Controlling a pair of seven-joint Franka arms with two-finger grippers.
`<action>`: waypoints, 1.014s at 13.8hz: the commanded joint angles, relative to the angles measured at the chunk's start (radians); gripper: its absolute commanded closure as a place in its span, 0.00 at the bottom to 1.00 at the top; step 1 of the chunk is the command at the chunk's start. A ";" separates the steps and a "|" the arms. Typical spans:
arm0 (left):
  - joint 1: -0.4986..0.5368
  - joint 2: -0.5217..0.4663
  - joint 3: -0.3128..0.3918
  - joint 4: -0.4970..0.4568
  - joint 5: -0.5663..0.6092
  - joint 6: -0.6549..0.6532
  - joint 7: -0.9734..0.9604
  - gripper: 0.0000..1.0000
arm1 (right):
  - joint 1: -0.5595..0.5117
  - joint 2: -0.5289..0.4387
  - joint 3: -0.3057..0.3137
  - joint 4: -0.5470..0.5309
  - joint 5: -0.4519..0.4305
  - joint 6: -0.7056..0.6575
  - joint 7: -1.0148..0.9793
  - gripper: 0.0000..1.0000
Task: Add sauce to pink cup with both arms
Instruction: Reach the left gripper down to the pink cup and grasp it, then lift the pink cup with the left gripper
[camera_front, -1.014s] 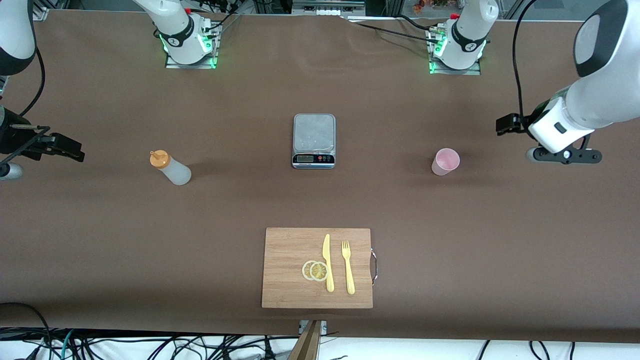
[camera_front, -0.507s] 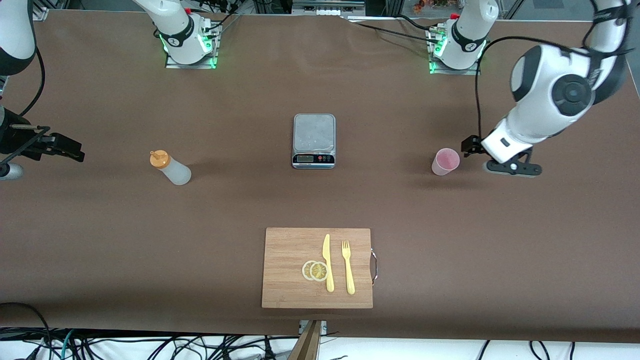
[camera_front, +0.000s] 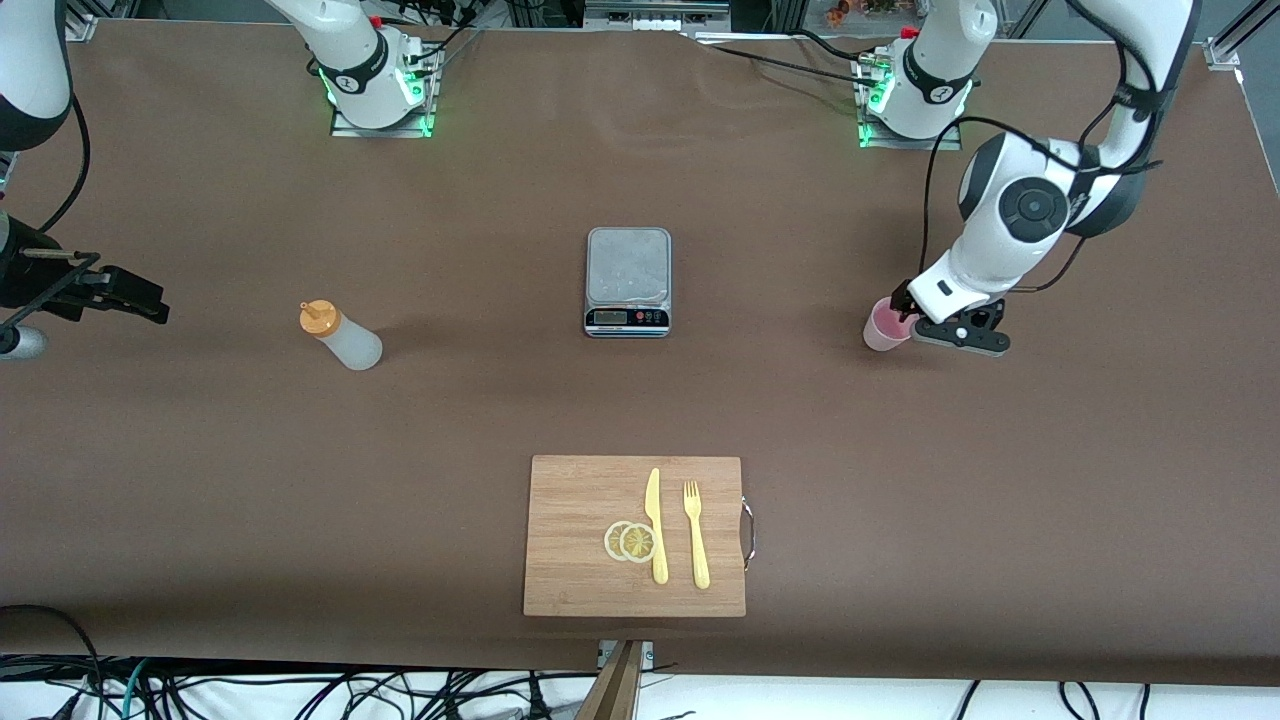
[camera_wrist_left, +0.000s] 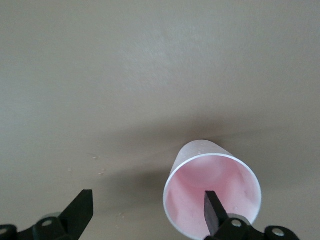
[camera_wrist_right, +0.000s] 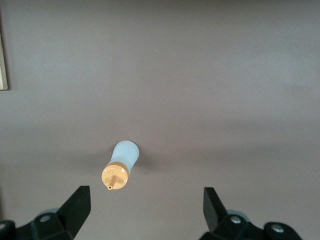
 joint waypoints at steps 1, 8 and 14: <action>0.001 0.030 -0.002 0.007 0.025 0.015 0.016 0.37 | -0.002 -0.002 0.001 0.002 0.001 0.001 0.011 0.00; -0.002 0.025 -0.006 0.012 0.024 0.006 0.006 1.00 | -0.002 -0.002 0.001 0.002 0.001 0.001 0.011 0.00; -0.004 0.004 -0.022 0.029 0.022 -0.014 0.014 1.00 | -0.002 -0.002 0.001 0.002 0.001 0.001 0.011 0.00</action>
